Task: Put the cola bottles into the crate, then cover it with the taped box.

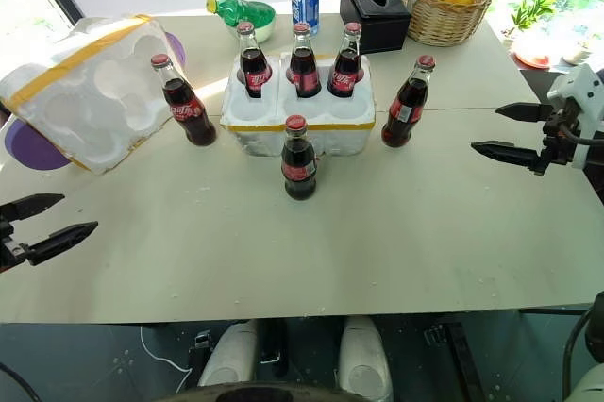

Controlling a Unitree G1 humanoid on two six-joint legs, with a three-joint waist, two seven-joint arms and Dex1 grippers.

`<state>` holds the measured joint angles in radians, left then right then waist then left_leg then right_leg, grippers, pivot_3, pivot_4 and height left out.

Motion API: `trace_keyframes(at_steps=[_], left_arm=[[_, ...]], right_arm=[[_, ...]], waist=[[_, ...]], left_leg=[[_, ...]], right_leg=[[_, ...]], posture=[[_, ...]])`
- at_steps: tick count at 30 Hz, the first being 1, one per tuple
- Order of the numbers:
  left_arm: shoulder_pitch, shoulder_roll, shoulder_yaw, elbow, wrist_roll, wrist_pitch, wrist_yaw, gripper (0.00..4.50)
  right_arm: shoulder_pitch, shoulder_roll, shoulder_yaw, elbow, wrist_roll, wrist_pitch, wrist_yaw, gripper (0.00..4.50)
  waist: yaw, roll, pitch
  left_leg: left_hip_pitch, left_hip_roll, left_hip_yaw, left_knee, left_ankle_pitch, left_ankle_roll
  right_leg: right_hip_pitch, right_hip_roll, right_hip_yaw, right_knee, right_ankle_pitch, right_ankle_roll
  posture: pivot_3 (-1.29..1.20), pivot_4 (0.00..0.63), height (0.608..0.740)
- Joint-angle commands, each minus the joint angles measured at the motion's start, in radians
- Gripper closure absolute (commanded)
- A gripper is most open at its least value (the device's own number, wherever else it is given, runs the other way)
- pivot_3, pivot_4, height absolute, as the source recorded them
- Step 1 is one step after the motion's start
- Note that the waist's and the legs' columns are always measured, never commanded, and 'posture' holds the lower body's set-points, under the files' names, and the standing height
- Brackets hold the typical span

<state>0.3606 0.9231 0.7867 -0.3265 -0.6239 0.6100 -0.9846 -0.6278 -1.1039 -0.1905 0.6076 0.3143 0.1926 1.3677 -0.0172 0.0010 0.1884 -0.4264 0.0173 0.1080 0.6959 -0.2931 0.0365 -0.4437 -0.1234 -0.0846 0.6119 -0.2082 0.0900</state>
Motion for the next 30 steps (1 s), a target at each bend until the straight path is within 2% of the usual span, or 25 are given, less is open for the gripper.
trace_keyframes(at_steps=[1,11,15,18,22,27,30], left_arm=[[0.008,-0.002,0.017,-0.032,-0.001,-0.015,-0.016,0.03],[-0.031,-0.010,0.027,-0.028,-0.028,0.033,0.019,0.03],[-0.110,-0.011,0.008,-0.042,-0.053,0.054,0.070,0.03],[-0.208,-0.021,-0.036,-0.037,-0.086,0.086,0.129,0.03],[-0.398,-0.039,-0.190,0.052,-0.032,0.060,0.204,0.03],[-0.665,-0.091,-0.422,0.274,0.101,-0.051,0.223,0.03],[-0.801,-0.132,-0.532,0.421,0.177,-0.119,0.209,0.03]], right_arm=[[-0.014,0.000,-0.020,0.008,0.000,-0.023,-0.006,0.00],[-0.018,0.007,-0.023,0.028,0.003,-0.018,-0.007,0.00],[-0.037,-0.006,-0.040,-0.014,0.046,0.083,0.014,0.00],[-0.028,-0.042,-0.065,-0.133,0.127,0.225,0.070,0.00],[-0.028,-0.090,-0.111,-0.362,0.277,0.460,0.095,0.00],[-0.103,-0.083,-0.146,-0.585,0.442,0.690,-0.004,0.00],[-0.140,-0.053,-0.143,-0.682,0.504,0.764,-0.083,0.00]], waist=[[0.000,0.000,0.000],[0.001,0.000,0.000],[0.002,0.000,0.000],[0.003,0.001,0.000],[0.008,0.003,0.000],[0.007,0.003,-0.001],[0.008,0.002,-0.001]], left_leg=[[0.000,0.000,0.000,0.000,0.000,0.000],[0.000,0.000,0.000,0.000,0.001,0.000],[0.000,0.000,0.000,0.001,0.001,0.000],[0.000,0.000,0.000,0.001,0.001,0.000],[0.001,0.000,0.000,0.001,0.001,0.000],[0.001,0.000,-0.001,0.002,0.001,0.000],[0.001,0.000,0.000,0.002,0.002,0.000]], right_leg=[[0.000,0.000,0.000,0.000,0.000,0.000],[0.000,0.000,0.000,0.001,0.000,0.000],[0.001,0.001,0.000,0.001,0.000,0.000],[0.001,0.000,0.000,0.002,0.000,0.001],[0.001,0.000,0.000,0.003,0.002,0.004],[0.003,0.001,0.000,0.003,0.003,0.005],[0.002,0.002,0.000,0.004,0.003,0.005]], posture=[[0.00,0.150,0.740],[0.00,0.150,0.740],[0.00,0.150,0.740],[0.00,0.150,0.740],[0.00,0.150,0.740],[0.00,0.150,0.740],[0.00,0.150,0.740]])
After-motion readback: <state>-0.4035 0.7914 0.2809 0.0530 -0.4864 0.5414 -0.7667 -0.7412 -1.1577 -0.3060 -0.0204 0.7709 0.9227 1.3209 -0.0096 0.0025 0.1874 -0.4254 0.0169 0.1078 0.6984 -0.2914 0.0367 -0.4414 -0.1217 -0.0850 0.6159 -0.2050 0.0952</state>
